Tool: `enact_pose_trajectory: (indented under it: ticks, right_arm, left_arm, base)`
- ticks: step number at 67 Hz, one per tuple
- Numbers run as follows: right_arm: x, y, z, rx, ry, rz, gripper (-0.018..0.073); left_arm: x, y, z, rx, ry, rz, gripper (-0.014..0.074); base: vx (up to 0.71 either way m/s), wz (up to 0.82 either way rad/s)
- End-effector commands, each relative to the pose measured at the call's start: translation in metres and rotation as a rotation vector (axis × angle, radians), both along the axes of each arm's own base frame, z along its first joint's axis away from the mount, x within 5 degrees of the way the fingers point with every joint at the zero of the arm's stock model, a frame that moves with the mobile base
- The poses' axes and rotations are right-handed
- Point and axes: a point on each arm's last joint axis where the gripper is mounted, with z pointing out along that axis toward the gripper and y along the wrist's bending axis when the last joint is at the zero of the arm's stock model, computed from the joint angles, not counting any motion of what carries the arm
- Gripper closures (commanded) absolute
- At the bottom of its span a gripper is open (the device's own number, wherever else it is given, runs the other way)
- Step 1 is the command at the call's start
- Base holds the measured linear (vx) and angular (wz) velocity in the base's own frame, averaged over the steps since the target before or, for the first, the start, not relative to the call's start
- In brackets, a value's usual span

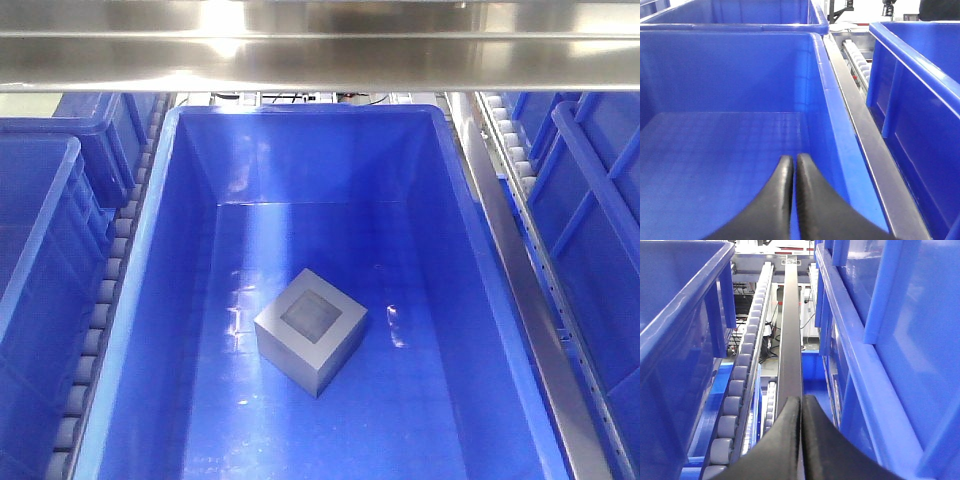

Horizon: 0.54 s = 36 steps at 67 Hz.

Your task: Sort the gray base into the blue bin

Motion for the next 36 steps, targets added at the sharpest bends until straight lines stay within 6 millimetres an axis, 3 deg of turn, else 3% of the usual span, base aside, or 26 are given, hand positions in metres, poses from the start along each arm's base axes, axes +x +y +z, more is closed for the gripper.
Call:
enact_pose_trajectory:
  ticks: [1, 36]
  right_arm:
    - [0.0003, 0.0003, 0.0056, -0.016, -0.078, 0.006, 0.0564]
    - [0.0003, 0.0003, 0.0058, -0.016, -0.080, 0.006, 0.0564]
  left_arm:
    - [-0.0015, -0.0002, 0.0114, -0.002, -0.099, 0.000, 0.0603]
    - [-0.0015, -0.0002, 0.0114, -0.002, -0.099, 0.000, 0.0603]
  base:
    - [0.00, 0.00]
    - [0.00, 0.00]
